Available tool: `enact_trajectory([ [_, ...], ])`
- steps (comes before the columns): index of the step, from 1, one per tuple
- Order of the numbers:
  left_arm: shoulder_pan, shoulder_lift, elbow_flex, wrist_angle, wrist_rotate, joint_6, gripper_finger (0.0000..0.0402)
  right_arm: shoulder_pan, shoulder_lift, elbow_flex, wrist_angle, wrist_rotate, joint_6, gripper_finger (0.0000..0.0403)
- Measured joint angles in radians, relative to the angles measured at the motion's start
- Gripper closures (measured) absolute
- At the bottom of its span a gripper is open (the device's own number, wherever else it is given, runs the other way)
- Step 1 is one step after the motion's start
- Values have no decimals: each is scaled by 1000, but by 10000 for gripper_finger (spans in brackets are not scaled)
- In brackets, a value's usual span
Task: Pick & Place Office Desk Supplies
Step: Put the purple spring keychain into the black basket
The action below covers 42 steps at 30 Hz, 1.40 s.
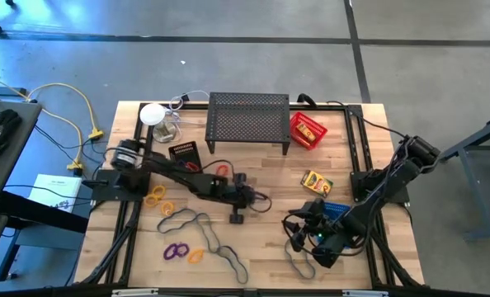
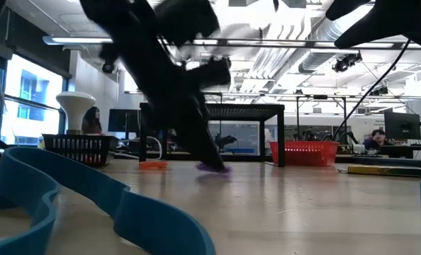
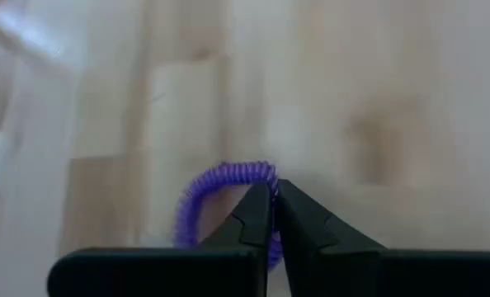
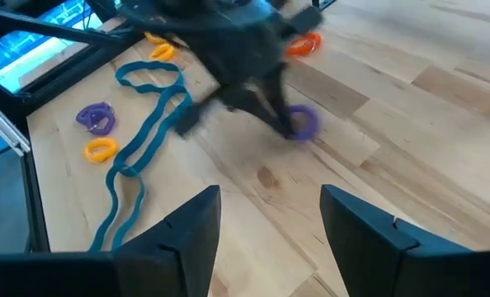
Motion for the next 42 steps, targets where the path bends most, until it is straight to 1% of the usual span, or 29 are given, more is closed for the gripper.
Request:
enact_trajectory([
  [3, -60, -121, 3, -139, -6, -19, 398, -1, 0, 0, 16, 3, -28, 205],
  [5, -97, -198, 3, -250, -52, -24, 398, -1, 0, 0, 20, 2, -37, 205],
  [9, -152, -359, 3, -439, -219, -143, 393, -1, 0, 0, 28, 2, -43, 205],
  [12, -172, -477, 3, -588, -347, -297, 391, 0, 0, 0, 43, 3, -52, 205],
  [14, -161, -546, 3, -739, -419, -419, 391, 0, 0, 0, 58, 3, -56, 205],
  [16, -128, -608, 3, -902, -459, -566, 393, 0, 0, 0, 68, 2, -58, 205],
  [19, -65, -662, -10, -1101, -462, -758, 393, 0, 0, 0, 75, 3, -58, 205],
  [22, 2, -688, -48, -1205, -457, -864, 394, 0, 0, 0, 74, 4, -58, 205],
  [25, 85, -691, -111, -1184, -384, -893, 394, 0, 0, 0, 78, 19, -58, 205],
  [26, 114, -691, -133, -1157, -362, -870, 394, 0, 0, 0, 80, 23, -58, 205],
  [32, 251, -691, -259, -923, -303, -706, 391, 0, 0, 0, 88, 29, -58, 205],
  [34, 284, -687, -281, -882, -299, -696, 388, 0, 0, 0, 88, 28, -58, 205],
  [36, 307, -683, -291, -874, -300, -695, 382, 0, 0, 0, 89, 27, -58, 205],
  [42, 317, -671, -293, -860, -372, -671, 352, 0, 0, 0, 90, 26, -71, 205],
])
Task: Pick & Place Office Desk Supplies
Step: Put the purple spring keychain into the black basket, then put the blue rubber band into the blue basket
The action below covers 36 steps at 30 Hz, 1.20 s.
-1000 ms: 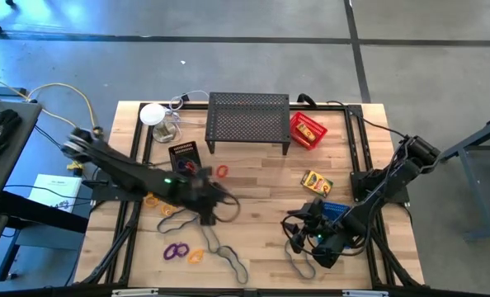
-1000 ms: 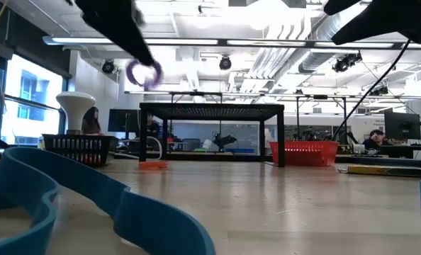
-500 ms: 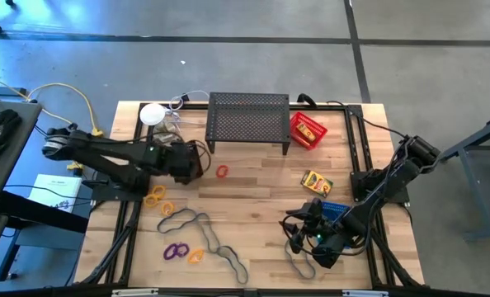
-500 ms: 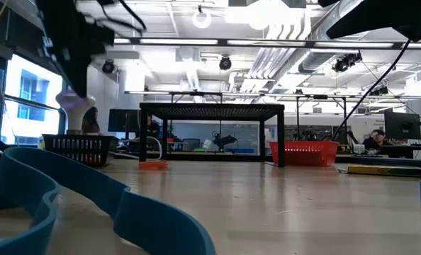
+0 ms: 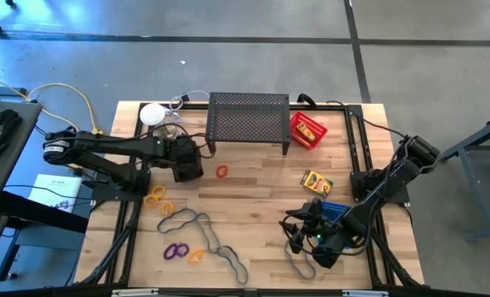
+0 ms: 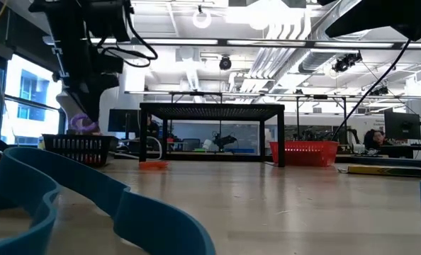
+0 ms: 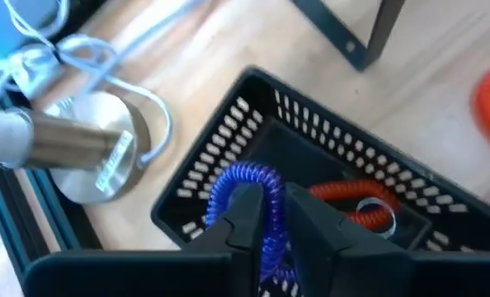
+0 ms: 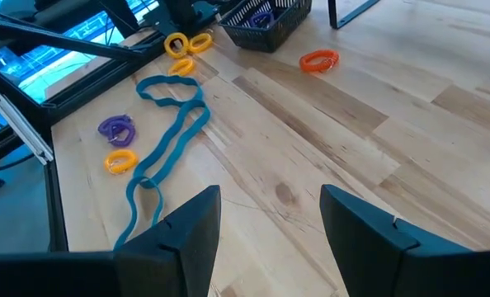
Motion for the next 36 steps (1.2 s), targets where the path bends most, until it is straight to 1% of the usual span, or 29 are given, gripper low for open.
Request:
enact_trajectory([
  [4, -21, 1, 0, 3, -85, 1, 331, 0, 0, 0, 5, 0, -12, 205],
  [7, -28, 1, 0, 2, -113, 1, 324, 0, 0, 0, 4, 0, -12, 205],
  [11, -31, 1, 0, 3, -111, 0, 322, 0, 0, 0, 4, 0, -13, 205],
  [15, -57, 0, 0, 2, -61, 13, 322, 0, 0, 0, 4, 0, -13, 205],
  [18, -101, -12, 14, -6, 1, 70, 322, 0, 0, 0, 4, 0, -13, 205],
  [21, -171, -44, 47, -1, 106, 154, 321, 0, 0, 0, 3, -1, -13, 205],
  [23, -234, -67, 57, 8, 189, 196, 321, 0, 0, 0, 1, -1, -13, 205],
  [27, -376, -93, 57, 34, 417, 224, 321, 0, 0, 0, 1, -1, -24, 205],
  [29, -451, -89, 57, 45, 478, 219, 321, 0, 0, 0, 1, 3, -31, 205],
  [30, -485, -86, 57, 50, 481, 219, 321, 0, 0, 0, 1, 5, -32, 205],
  [32, -556, -81, 52, 54, 431, 220, 321, 0, 0, 0, 4, 13, -31, 205],
  [36, -667, -56, 21, 56, 229, 164, 321, 0, 0, 0, 11, 21, -31, 205],
])
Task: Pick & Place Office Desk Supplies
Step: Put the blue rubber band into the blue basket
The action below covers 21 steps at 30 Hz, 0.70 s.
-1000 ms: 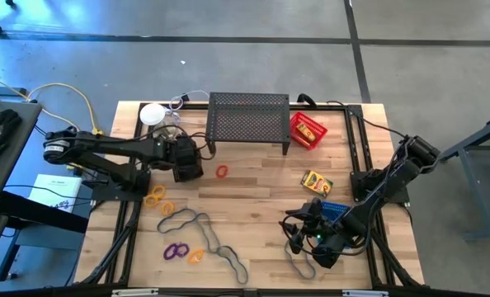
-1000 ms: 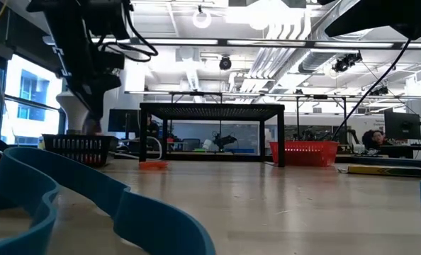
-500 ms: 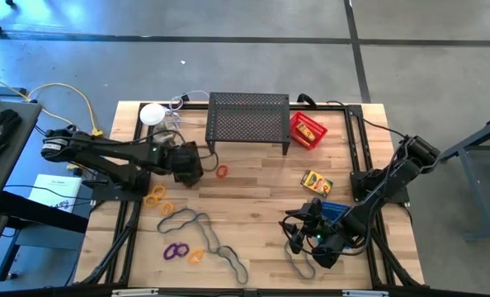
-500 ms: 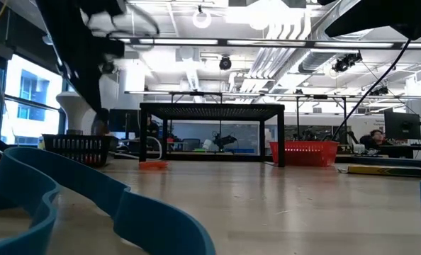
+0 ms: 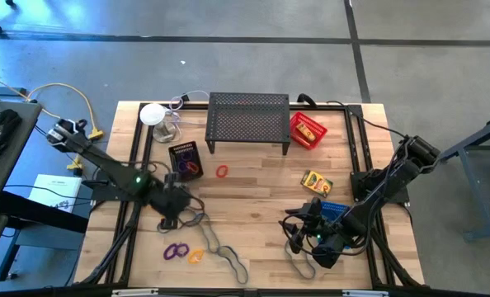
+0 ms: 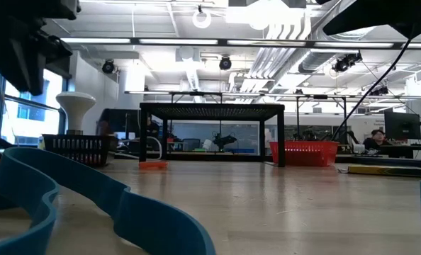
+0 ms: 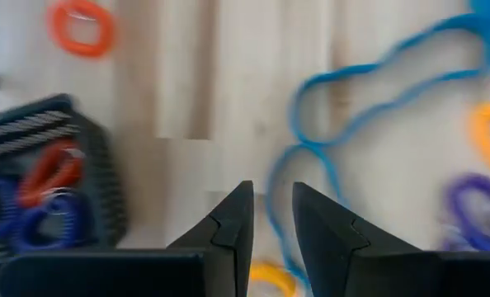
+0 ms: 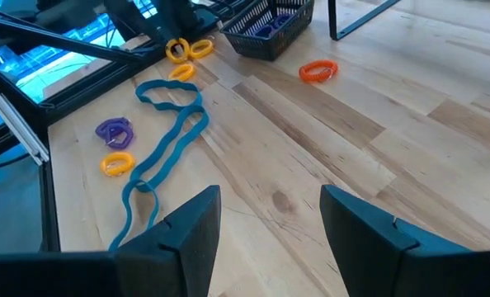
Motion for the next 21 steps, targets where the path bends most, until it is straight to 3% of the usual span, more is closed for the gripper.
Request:
enact_trajectory([
  [4, -70, 55, -35, 30, -129, -92, 321, 0, 0, 0, 11, -24, -5, 205],
  [10, -137, 166, -78, 110, -135, -141, 321, 0, 0, 0, 15, -32, -7, 205],
  [21, -137, 361, -79, 120, -129, -169, 321, 0, 0, 0, 18, -41, -7, 205],
])
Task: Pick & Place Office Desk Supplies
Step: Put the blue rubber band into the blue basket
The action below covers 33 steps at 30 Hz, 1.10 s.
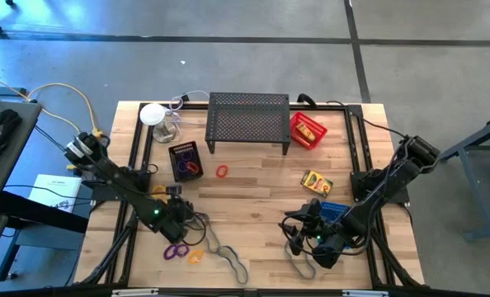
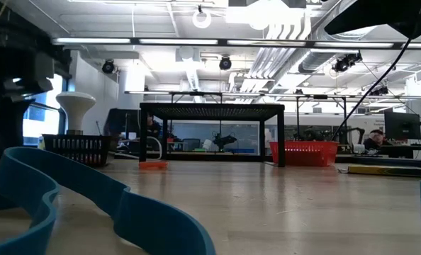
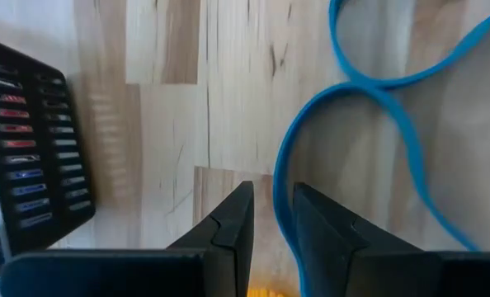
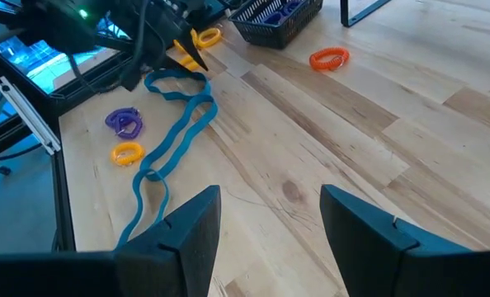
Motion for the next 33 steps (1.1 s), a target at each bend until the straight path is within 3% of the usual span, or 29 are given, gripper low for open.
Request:
enact_trajectory([
  [7, 24, 76, 6, -1, 39, 8, 325, 0, 0, 0, 5, 0, 0, 205],
  [12, 41, 68, 6, 8, 83, 52, 387, 0, 0, 0, 5, 3, 0, 205],
  [16, 44, 29, 29, -35, 79, 91, 399, 0, 0, 0, 5, 4, -5, 205],
  [23, 43, -68, 193, -133, -75, 103, 400, -2, 11, 0, 48, 6, -113, 205],
  [28, 43, -95, 245, 116, -164, 244, 400, -25, 94, 0, 281, -11, -411, 205],
  [33, 51, -83, 248, 465, -174, 435, 400, -72, 225, 0, 587, -42, -755, 205],
])
